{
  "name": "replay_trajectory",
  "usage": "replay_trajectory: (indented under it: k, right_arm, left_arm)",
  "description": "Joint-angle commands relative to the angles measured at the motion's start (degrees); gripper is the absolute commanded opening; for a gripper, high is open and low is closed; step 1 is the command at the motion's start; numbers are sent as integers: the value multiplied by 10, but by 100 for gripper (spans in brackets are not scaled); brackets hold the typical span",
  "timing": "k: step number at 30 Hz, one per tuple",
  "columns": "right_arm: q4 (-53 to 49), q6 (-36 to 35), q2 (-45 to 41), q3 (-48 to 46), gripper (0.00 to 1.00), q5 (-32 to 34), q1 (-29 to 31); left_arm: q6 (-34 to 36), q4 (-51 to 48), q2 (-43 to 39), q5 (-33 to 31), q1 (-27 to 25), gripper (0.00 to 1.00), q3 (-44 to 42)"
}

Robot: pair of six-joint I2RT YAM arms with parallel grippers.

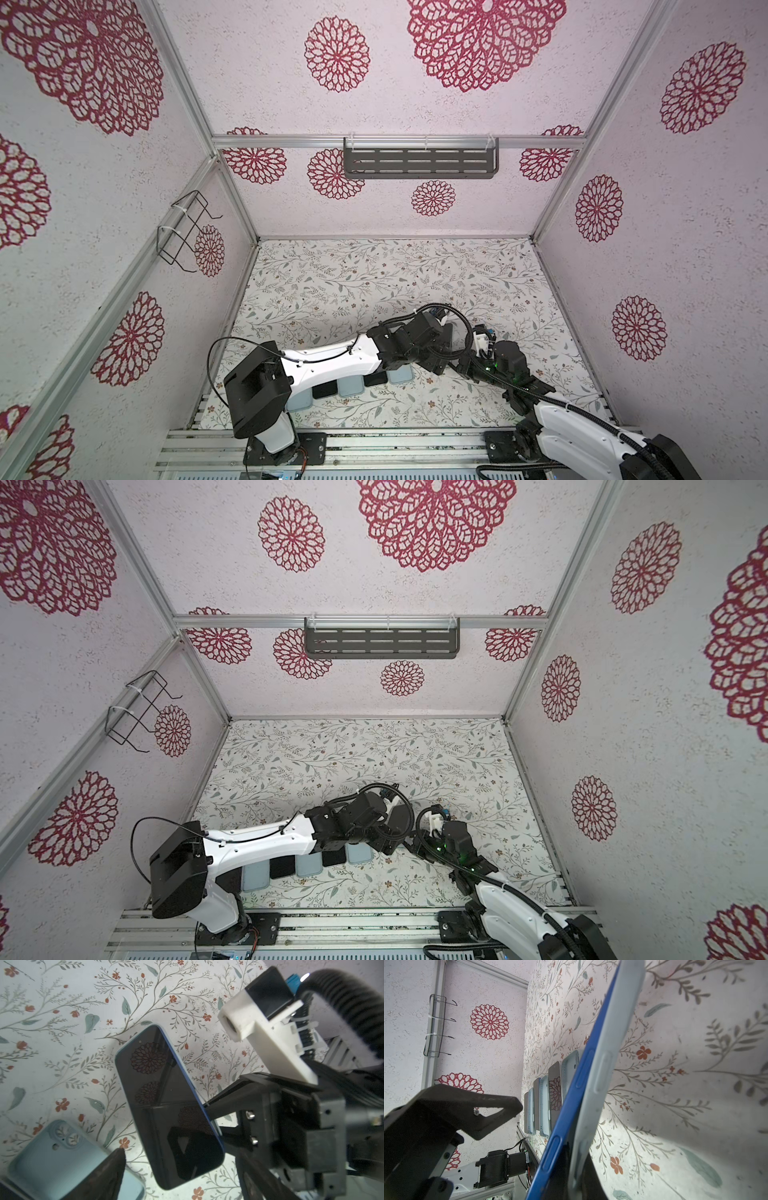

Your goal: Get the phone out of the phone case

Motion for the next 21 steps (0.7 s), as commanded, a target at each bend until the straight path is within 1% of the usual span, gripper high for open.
replay_trajectory:
  k: [1,5,13,17,19,21]
  right_arm:
    - [55,-3,-1,18,0,-15,-4]
    - [58,-1,4,19,0,-18,-5]
    - [62,6,-2,14,0,-21,-6]
    - [64,10,-8,11,0,-23,-6]
    - [63,12,-11,11,0,-24,-6]
    - [70,17,-15,7,0,-26,-6]
  left_arm:
    - [54,-5,-23,-39,-10,86,-15]
    - [80,2,-25,-48,-25,85,-18]
    - [132,30,-28,-91,-67,81,-28]
    - [141,23,-15,-114,-75,73,-18]
    - [147,26,-7,-134,-81,68,-16]
    - [157,32,1,-166,-89,62,-15]
